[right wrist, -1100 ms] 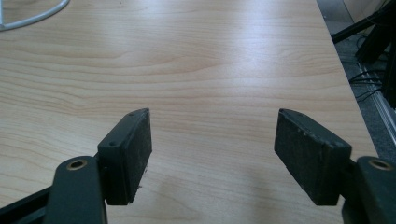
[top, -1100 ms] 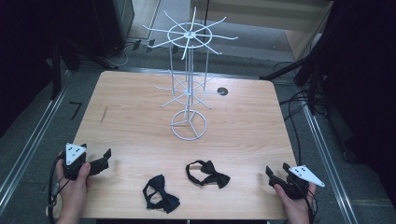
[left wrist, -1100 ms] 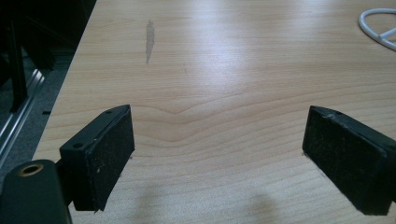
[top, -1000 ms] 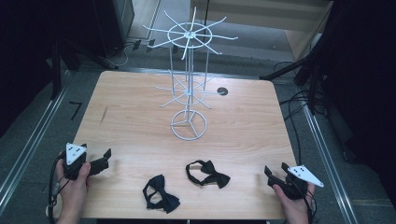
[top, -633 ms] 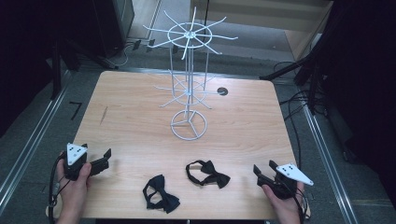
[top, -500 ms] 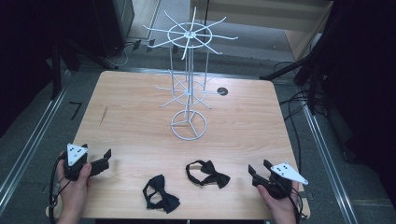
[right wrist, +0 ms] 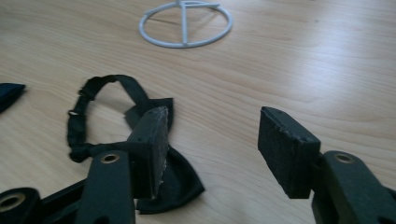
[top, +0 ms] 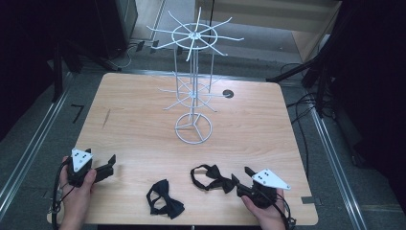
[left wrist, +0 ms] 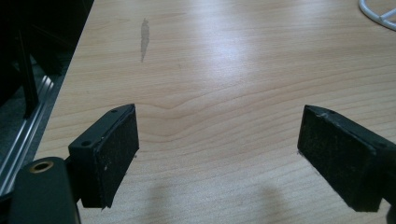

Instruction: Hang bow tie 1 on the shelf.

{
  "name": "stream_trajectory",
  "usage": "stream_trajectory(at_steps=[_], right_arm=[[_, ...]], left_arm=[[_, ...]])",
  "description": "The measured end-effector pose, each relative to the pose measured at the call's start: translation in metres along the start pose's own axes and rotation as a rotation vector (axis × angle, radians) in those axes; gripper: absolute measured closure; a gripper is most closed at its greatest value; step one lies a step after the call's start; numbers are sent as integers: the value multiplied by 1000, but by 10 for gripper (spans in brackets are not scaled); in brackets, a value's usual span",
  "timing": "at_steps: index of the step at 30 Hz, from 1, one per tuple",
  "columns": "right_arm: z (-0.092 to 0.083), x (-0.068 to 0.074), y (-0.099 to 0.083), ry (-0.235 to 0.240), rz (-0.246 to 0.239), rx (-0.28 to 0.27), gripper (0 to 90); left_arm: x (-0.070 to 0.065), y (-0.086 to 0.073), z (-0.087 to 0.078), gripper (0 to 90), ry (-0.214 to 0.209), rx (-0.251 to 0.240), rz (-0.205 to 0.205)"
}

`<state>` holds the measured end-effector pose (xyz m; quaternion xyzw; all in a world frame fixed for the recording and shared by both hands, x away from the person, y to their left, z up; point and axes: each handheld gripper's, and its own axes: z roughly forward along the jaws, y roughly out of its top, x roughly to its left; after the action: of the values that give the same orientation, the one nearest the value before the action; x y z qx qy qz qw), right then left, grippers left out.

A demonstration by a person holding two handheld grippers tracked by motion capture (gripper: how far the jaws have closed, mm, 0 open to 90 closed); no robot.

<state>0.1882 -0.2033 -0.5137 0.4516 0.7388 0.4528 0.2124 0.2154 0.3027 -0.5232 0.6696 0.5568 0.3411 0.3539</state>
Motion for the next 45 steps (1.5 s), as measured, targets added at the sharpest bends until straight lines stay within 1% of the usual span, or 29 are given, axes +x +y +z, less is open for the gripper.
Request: stream_trajectory(at_steps=[1,2,4,8,9,10,11,12,13,14,17,19,20,21,22,23,24,25,28,30,31,32,33,34,38,39,41,42,45], right_arm=[[0,0,0,0,0,0,452],[1,2,0,11,-2,1,460],[4,12,2,44,-5,7,476],[9,25,4,76,-11,23,486],[9,25,4,76,-11,23,486],[11,33,5,100,-10,28,494],[11,33,5,100,-10,28,494],[13,41,6,120,-9,30,503],[13,41,6,120,-9,30,503],[14,43,6,130,-11,31,509],[19,56,7,169,-29,26,529],[25,66,8,184,-46,42,538],[25,66,8,184,-46,42,538],[27,70,8,190,-49,46,544],[31,78,9,217,-56,54,565],[32,81,9,228,-59,57,567],[32,81,9,228,-59,57,567],[36,89,10,255,-54,65,572],[43,99,9,274,-70,84,579],[48,106,8,272,-79,98,585],[48,106,8,272,-79,98,585],[53,113,7,282,-84,106,585],[53,113,7,282,-84,106,585],[57,120,7,301,-84,112,586],[60,127,8,312,-97,118,586],[62,132,10,328,-94,114,584],[63,133,11,336,-90,112,580],[66,138,11,348,-96,119,570],[68,142,11,357,-100,123,566]], left_arm=[[0,0,0,127,0,0,0],[0,0,0,127,1,-1,-1],[0,0,0,127,0,0,2],[-1,0,-1,121,0,0,2],[-1,0,-1,114,0,0,2],[-3,0,0,111,0,-3,4],[-3,0,0,109,0,-3,4],[-4,0,0,109,-4,-4,8],[-4,0,0,109,-4,-4,8],[-5,0,0,109,-7,-5,9],[-6,0,0,105,-6,-8,9],[-5,0,-1,105,-9,-6,5],[-5,0,-1,105,-9,-6,5],[-5,0,-1,105,-10,-8,3],[-5,0,-1,106,-10,-7,3],[-5,0,-1,106,-11,-5,3],[-5,0,-1,106,-11,-5,3],[-5,0,-1,106,-11,0,2],[-4,0,0,106,-14,0,-1],[-4,0,0,106,-15,1,-1],[-4,0,0,106,-15,1,-1],[-4,0,0,106,-16,1,-1],[-4,0,0,106,-17,1,-1],[-4,0,0,106,-17,1,-2],[-4,0,0,106,-17,2,1],[-4,0,0,106,-17,5,1],[-4,0,0,106,-16,5,1],[-4,0,0,106,-14,4,3],[-4,0,0,106,-15,4,3]])
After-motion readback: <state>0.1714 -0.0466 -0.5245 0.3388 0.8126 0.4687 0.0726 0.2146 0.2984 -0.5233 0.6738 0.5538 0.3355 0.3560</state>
